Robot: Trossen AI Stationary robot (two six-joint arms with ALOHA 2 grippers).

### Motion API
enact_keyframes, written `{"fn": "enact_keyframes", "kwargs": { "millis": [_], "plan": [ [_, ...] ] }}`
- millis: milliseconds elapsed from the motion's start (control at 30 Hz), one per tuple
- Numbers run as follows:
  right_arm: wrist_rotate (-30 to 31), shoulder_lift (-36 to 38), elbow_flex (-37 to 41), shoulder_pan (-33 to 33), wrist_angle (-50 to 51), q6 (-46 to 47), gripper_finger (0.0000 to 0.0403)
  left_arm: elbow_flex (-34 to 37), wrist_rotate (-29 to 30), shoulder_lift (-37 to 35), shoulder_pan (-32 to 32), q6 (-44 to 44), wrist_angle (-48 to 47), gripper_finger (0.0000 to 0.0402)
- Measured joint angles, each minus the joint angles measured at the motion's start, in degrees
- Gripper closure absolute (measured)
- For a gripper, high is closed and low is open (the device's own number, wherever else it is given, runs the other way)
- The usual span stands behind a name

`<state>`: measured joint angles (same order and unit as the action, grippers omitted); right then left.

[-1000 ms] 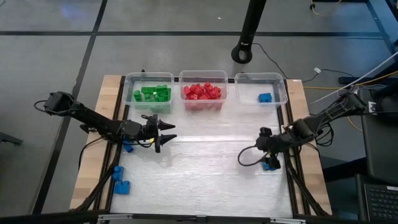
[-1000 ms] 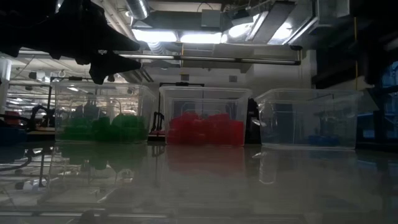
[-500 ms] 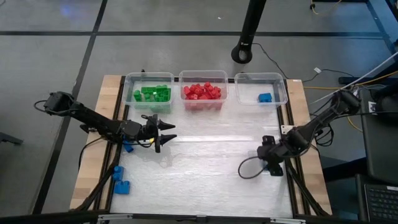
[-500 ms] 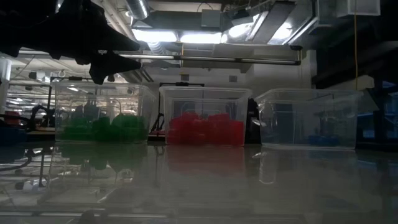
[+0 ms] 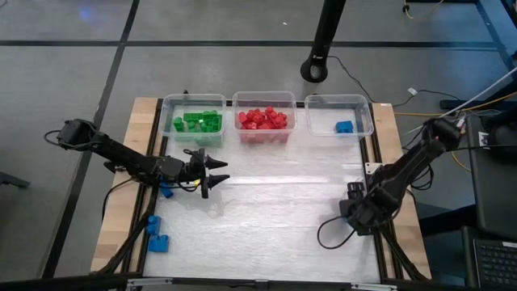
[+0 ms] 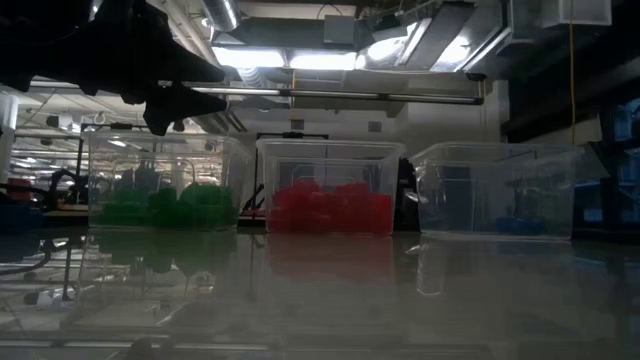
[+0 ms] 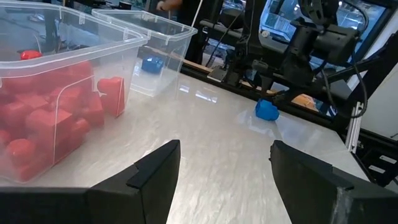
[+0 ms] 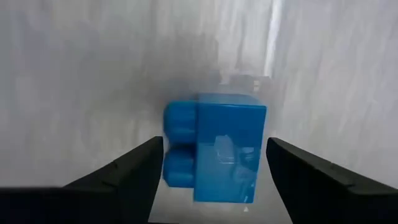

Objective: Sort blocks
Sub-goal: Put the blue game piece into the right transparent bin

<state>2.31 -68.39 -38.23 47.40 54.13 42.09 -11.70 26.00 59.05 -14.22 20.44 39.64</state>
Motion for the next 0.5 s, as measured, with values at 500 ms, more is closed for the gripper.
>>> {"fn": "enact_keyframes", "kwargs": {
  "millis": [500],
  "plan": [
    [-0.44, -7.99, 3.40, -0.13, -4.81, -0.28, 0.0118, 0.00, 0.00, 0.00, 0.00, 0.12, -0.17, 0.0167]
  ]
}}
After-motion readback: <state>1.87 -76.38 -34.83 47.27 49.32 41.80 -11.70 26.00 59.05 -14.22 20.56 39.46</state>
